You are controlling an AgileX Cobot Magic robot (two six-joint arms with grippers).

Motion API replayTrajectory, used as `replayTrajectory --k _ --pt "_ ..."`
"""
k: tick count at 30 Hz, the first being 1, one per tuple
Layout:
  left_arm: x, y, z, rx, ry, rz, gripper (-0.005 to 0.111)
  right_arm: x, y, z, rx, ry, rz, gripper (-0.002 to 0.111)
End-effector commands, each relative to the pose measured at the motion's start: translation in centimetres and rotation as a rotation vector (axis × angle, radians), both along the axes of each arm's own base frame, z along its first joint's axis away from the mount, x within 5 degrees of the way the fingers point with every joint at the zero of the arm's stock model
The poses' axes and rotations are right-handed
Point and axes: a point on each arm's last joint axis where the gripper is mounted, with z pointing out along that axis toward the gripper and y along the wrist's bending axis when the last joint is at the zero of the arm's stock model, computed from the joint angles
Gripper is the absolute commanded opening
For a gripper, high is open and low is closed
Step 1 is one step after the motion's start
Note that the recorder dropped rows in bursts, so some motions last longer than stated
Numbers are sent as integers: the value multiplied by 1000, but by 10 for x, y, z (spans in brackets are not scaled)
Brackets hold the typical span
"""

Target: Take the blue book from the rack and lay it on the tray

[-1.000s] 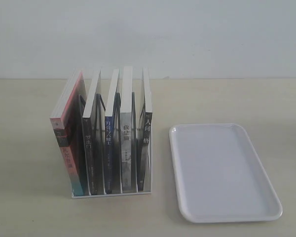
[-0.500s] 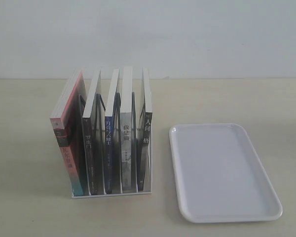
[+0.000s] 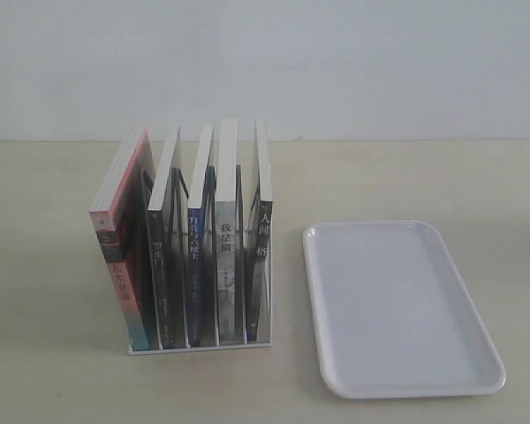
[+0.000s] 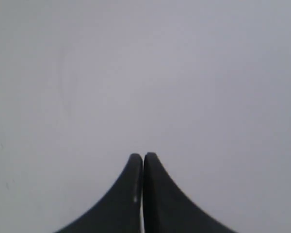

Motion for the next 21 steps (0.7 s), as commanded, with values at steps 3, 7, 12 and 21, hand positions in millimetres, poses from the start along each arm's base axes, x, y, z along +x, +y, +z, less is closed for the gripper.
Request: replayTrajectory --k 3,7,12,21 --pt "0 0 -1 -2 -4 4 4 44 9 -9 -205 772 16 0" --pt "0 0 -1 -2 -4 4 4 59 12 -22 -234 973 32 0" --pt "0 0 -1 -2 -4 4 4 65 16 -22 -174 976 73 0" --pt "0 0 -1 -2 -4 4 4 71 68 -29 -396 1160 693 0"
